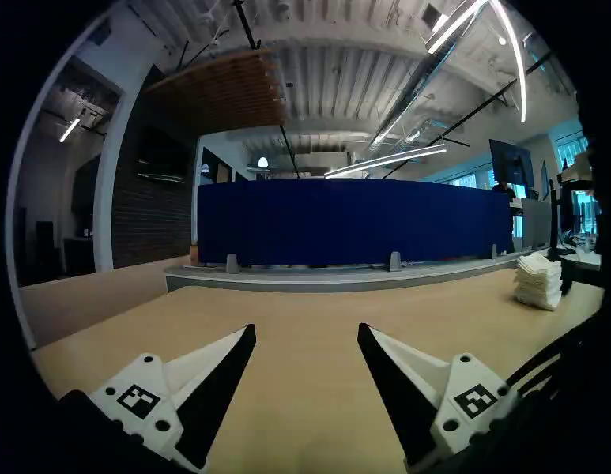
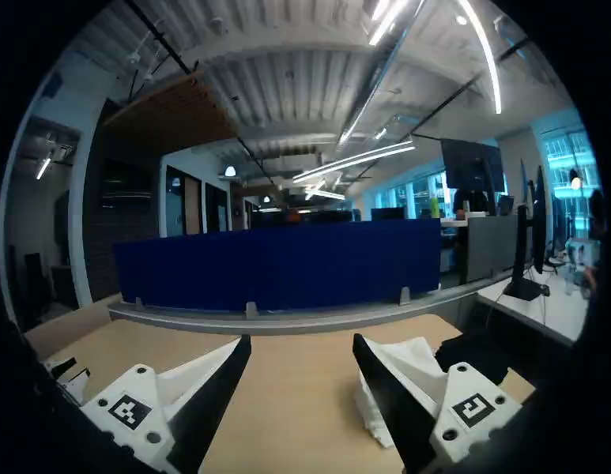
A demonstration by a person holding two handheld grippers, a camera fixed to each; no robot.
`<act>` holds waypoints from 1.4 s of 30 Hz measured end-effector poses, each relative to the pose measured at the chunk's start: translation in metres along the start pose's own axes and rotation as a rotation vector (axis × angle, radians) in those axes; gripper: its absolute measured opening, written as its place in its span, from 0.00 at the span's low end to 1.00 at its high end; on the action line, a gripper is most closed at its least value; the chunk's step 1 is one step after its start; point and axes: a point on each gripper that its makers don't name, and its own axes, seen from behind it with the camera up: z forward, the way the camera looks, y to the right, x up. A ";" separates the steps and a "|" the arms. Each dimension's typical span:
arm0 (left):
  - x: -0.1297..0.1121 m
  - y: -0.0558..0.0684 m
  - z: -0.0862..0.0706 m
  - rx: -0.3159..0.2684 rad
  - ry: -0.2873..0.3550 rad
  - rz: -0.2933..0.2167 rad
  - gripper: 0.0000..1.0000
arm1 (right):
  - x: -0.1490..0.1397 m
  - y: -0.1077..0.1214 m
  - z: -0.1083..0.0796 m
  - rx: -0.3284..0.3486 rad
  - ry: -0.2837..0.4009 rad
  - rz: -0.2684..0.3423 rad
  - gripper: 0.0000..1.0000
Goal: Fold towel
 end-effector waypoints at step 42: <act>0.000 0.000 -0.001 0.000 0.000 0.000 0.96 | -0.154 0.043 0.021 0.010 0.039 -0.093 0.99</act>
